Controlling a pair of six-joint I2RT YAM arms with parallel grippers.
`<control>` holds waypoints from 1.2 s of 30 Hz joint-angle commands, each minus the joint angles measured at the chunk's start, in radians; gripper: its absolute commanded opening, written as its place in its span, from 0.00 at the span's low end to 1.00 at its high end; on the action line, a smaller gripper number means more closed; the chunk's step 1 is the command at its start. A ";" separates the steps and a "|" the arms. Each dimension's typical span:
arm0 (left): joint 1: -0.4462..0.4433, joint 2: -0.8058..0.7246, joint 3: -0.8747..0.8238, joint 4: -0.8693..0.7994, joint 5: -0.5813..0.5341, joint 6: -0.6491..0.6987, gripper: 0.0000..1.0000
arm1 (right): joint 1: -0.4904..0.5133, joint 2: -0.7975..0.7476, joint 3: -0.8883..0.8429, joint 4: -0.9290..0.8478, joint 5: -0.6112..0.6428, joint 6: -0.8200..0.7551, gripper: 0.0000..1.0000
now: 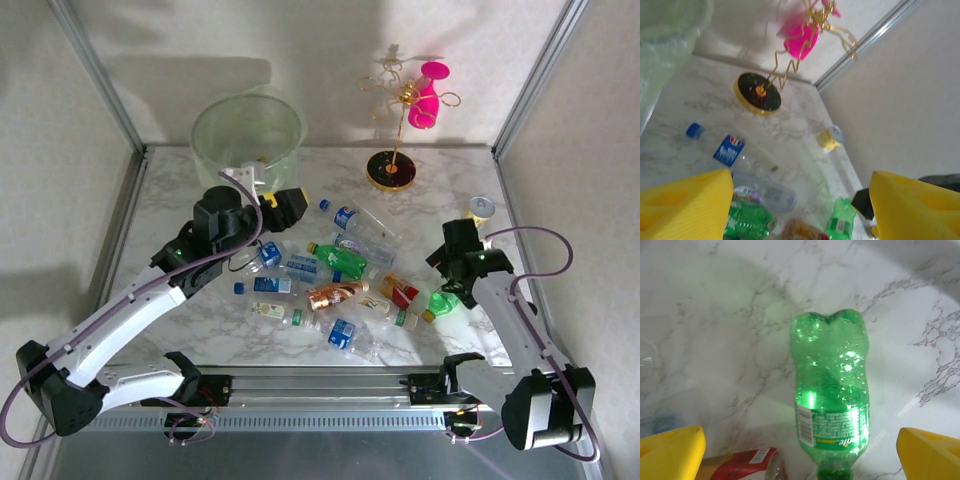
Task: Put the plastic bottles in the bin
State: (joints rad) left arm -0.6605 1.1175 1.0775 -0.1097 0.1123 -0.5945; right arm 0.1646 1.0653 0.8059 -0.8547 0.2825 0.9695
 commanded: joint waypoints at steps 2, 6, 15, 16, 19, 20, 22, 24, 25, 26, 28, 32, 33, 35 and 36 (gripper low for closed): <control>-0.009 -0.011 -0.041 -0.007 0.082 0.005 0.71 | -0.039 0.021 -0.086 0.096 -0.043 -0.006 0.98; -0.011 -0.021 -0.060 -0.012 0.094 0.010 0.71 | -0.070 0.048 -0.157 0.197 -0.075 -0.028 0.98; -0.037 0.032 -0.029 0.000 0.147 0.010 0.70 | -0.114 0.106 -0.242 0.339 -0.066 -0.022 0.90; -0.040 0.034 -0.029 0.000 0.145 0.010 0.71 | -0.114 0.109 -0.248 0.348 -0.069 -0.020 0.87; -0.049 0.040 -0.025 -0.002 0.144 0.007 0.70 | -0.115 0.117 -0.255 0.364 -0.073 -0.019 0.74; -0.052 0.039 -0.022 -0.006 0.141 0.007 0.70 | -0.115 0.114 -0.253 0.361 -0.065 -0.020 0.69; -0.057 0.036 -0.015 -0.012 0.138 0.009 0.70 | -0.114 0.099 -0.247 0.347 -0.046 -0.022 0.62; -0.061 0.033 -0.006 -0.019 0.135 0.012 0.70 | -0.114 0.075 -0.235 0.325 -0.028 -0.029 0.59; -0.065 0.032 0.000 -0.026 0.131 0.013 0.70 | -0.115 0.060 -0.225 0.304 -0.014 -0.031 0.59; -0.067 0.031 0.005 -0.032 0.127 0.013 0.70 | -0.114 0.045 -0.211 0.278 0.005 -0.034 0.59; -0.072 0.029 0.017 -0.041 0.125 0.016 0.70 | -0.115 0.009 -0.183 0.240 0.033 -0.042 0.58; -0.087 0.029 0.044 -0.060 0.120 0.022 0.70 | -0.114 -0.088 -0.115 0.175 0.050 -0.063 0.58; -0.092 0.028 0.050 -0.063 0.119 0.024 0.70 | -0.114 -0.111 -0.099 0.173 0.042 -0.072 0.58; -0.104 0.033 0.066 -0.075 0.118 0.028 0.70 | -0.115 -0.155 -0.067 0.195 -0.022 -0.115 0.55; -0.112 0.035 0.078 -0.080 0.114 0.031 0.70 | -0.114 -0.174 -0.052 0.227 -0.090 -0.151 0.55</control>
State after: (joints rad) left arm -0.7536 1.1557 1.1053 -0.1665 0.2382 -0.5919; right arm 0.0547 0.9375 0.6994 -0.6357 0.2665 0.8906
